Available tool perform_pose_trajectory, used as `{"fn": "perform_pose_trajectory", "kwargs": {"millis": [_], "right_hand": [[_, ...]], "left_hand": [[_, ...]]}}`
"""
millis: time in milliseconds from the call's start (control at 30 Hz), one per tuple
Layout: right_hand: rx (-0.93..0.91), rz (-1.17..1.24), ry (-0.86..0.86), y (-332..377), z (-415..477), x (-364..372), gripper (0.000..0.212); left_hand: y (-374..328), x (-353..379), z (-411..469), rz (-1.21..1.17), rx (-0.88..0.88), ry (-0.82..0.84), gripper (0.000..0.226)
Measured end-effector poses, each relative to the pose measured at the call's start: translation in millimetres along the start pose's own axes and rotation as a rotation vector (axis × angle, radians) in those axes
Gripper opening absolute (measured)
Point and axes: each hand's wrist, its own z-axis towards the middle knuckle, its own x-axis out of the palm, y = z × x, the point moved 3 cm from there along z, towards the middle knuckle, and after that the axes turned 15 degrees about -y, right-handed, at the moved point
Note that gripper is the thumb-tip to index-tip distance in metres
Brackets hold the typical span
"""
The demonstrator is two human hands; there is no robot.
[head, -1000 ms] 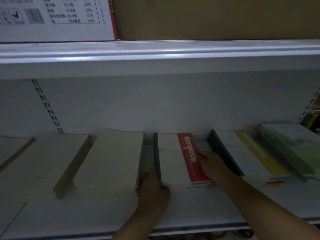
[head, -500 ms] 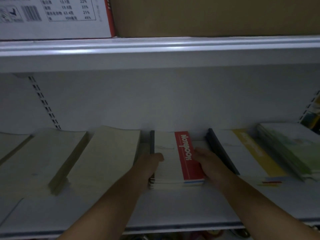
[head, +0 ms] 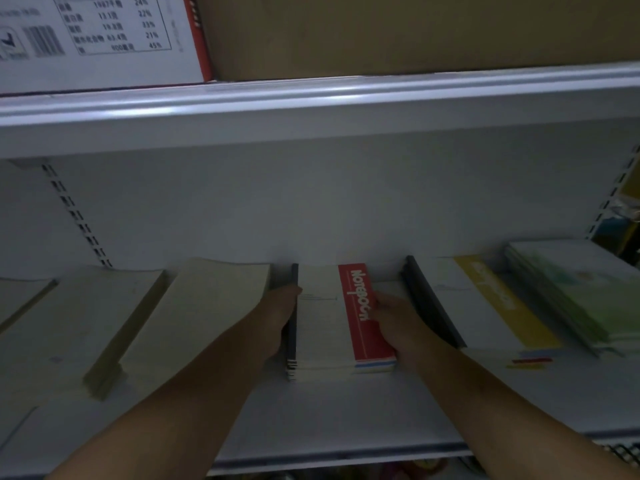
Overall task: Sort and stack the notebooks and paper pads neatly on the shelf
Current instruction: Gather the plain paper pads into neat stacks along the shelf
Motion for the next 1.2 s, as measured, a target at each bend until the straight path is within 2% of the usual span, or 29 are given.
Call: {"fn": "perform_pose_trajectory", "kwargs": {"millis": [67,133,200,267,300,367,433,500,567,667,800,900,1067,1200], "right_hand": [[-0.035,-0.026,0.013,-2,-1,-3,0.032],[-0.079,-0.062,0.053,-3,-1,-6,0.025],[-0.098,-0.094,0.118,0,-4,-9,0.026],[-0.126,-0.117,0.244,8,-14,-17,0.025],[-0.151,-0.157,0.33,12,-21,-23,0.029],[-0.164,-0.31,0.482,20,-34,-34,0.052],[-0.262,-0.597,0.517,18,-38,-40,0.082],[-0.349,-0.805,0.464,16,-39,-35,0.107],[-0.433,-0.915,0.396,17,-40,-27,0.106],[-0.503,-0.943,0.319,19,-37,-25,0.097],[-0.471,-0.854,0.33,13,-33,-26,0.11],[-0.48,-0.905,0.354,9,-34,-26,0.119],[-0.547,-0.926,0.338,16,-34,-24,0.102],[-0.529,-0.852,0.291,16,-40,-28,0.11]], "left_hand": [[1,-1,2,0.048,0.014,0.013,0.021],[-1,-1,2,0.133,0.06,0.067,0.031],[-2,-1,-3,0.304,0.159,0.146,0.062],[0,-7,-8,0.535,0.358,0.24,0.106],[0,-10,-15,0.661,0.471,0.295,0.121],[4,-14,-25,0.925,0.597,0.374,0.137],[8,-17,-34,1.193,0.607,0.357,0.138],[11,-15,-34,1.308,0.633,0.311,0.133],[10,-13,-33,1.308,0.674,0.28,0.131],[9,-17,-25,1.24,0.678,0.271,0.135],[12,-20,-24,1.216,0.691,0.294,0.135],[16,-17,-32,1.294,0.751,0.296,0.127],[17,-14,-29,1.327,0.791,0.263,0.126],[13,-12,-31,1.34,0.774,0.25,0.125]]}}
